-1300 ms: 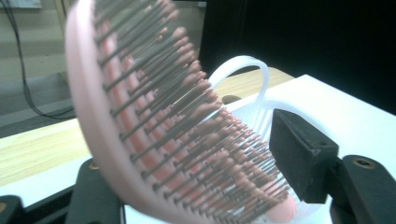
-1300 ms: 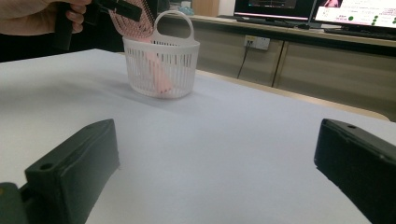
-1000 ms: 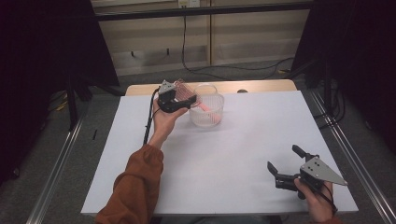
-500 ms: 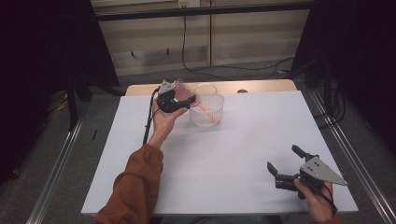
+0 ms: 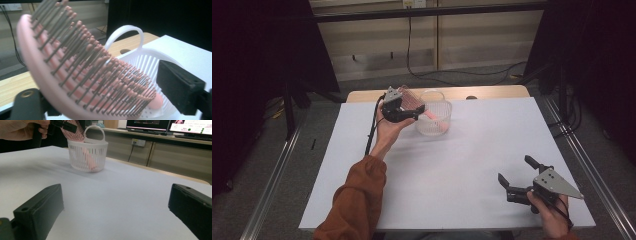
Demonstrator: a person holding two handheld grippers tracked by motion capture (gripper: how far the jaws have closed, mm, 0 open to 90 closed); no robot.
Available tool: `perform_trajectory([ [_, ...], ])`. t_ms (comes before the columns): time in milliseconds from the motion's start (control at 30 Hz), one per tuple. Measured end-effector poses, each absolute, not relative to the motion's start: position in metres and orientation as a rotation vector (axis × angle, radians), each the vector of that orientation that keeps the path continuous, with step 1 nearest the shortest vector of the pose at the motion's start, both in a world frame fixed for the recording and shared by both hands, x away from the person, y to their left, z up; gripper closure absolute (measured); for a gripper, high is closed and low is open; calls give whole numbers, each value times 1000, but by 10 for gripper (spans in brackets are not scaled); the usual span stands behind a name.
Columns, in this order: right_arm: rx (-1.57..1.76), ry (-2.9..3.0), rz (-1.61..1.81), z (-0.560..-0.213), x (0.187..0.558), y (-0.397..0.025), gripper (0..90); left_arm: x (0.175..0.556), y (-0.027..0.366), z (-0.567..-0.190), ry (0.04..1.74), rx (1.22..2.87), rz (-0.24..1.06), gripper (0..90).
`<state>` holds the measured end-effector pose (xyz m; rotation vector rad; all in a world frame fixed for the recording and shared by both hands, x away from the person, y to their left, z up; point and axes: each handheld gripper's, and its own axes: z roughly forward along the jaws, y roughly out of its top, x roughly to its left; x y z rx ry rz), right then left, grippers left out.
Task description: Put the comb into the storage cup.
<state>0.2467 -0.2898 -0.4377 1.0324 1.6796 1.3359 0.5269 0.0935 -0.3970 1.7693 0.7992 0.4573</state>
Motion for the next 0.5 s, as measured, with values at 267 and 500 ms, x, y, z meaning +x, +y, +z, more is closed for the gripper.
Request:
perform_trajectory([
  [267, 1032, 1677, 1336, -438, 247, -290, 0, 525, 96, -394, 807, 1732, 443, 58],
  [500, 1030, 1670, 1336, -437, 247, -290, 0, 522, 102, -387, 778, 1724, 456, 24],
])
